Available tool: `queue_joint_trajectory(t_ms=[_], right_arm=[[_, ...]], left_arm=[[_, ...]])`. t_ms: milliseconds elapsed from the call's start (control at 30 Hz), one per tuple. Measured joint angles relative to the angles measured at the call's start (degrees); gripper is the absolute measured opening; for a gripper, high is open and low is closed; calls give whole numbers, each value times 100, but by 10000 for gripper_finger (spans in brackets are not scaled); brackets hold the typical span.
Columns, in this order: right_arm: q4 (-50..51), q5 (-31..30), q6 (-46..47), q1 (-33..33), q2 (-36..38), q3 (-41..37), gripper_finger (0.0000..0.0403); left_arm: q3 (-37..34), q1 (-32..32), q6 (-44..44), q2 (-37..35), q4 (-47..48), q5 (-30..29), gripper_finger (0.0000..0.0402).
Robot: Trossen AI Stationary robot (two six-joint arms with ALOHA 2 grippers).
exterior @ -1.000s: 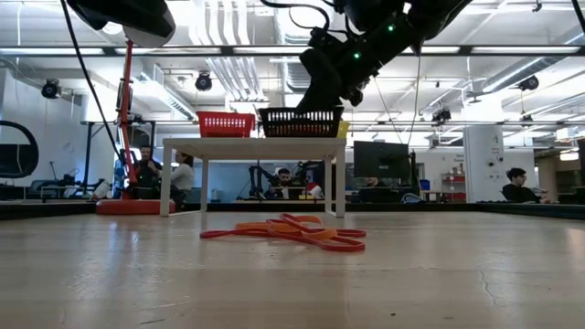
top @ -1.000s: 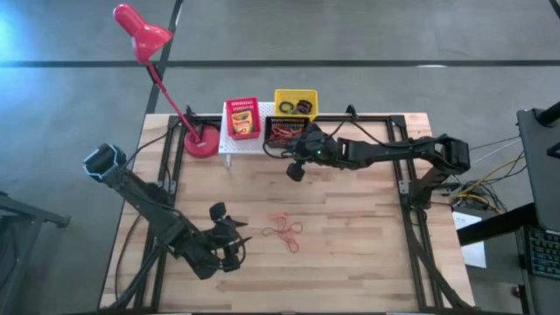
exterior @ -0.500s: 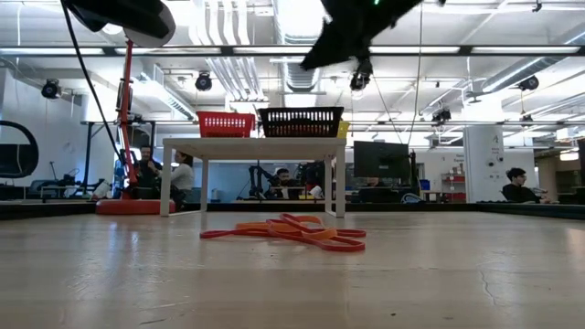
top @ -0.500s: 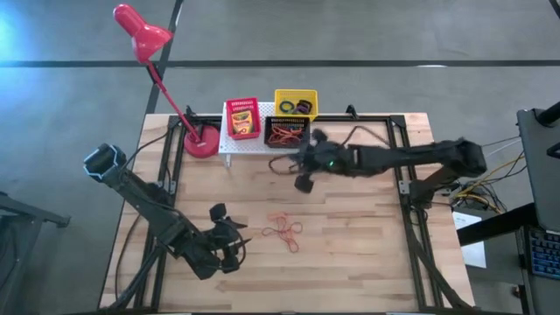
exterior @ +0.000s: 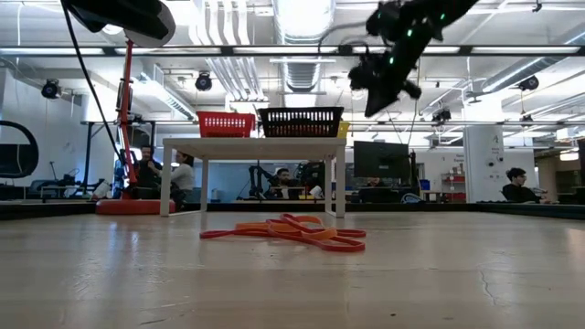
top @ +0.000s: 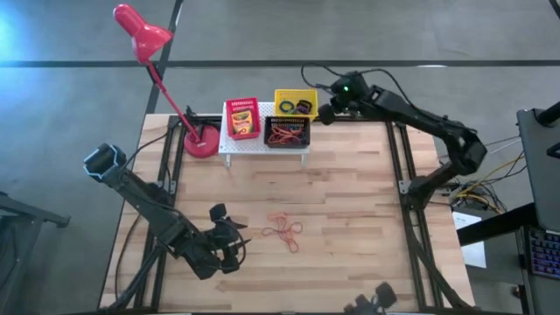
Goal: Pick & Place Office Desk Supplies
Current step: Adjust the bins on the shelf, then put the yellow crayon box into the red bin on the shelf
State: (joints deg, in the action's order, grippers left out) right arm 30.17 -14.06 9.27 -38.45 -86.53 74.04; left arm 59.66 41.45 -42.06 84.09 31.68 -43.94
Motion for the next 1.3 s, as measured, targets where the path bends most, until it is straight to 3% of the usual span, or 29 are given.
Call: queue_joint_trajectory(t_ms=[267, 700, 800, 900, 967, 1200, 1300], right_arm=[[-344, 734, -132, -207, -823, 234, 8], [-439, 805, -757, 211, -845, 350, 8], [-274, 349, -773, 271, -780, 345, 8], [-9, -693, -843, 506, -454, 327, 8], [109, -1054, -967, 750, -127, 261, 8], [196, -1102, -612, 2341, 1036, -468, 8], [-40, -1160, -282, 3232, 1416, -988, 8]], left_arm=[[-4, 2, -116, 0, -20, 8, 188], [-7, 2, -149, 0, -20, 68, 188], [2, 8, -159, 0, 55, 215, 188], [199, 39, -463, 0, 546, 662, 188], [313, 60, -869, -7, 1007, 1006, 188], [211, 228, -3076, -3, 3070, 2736, 188], [19, 292, -4096, -2, 3486, 3316, 188]])
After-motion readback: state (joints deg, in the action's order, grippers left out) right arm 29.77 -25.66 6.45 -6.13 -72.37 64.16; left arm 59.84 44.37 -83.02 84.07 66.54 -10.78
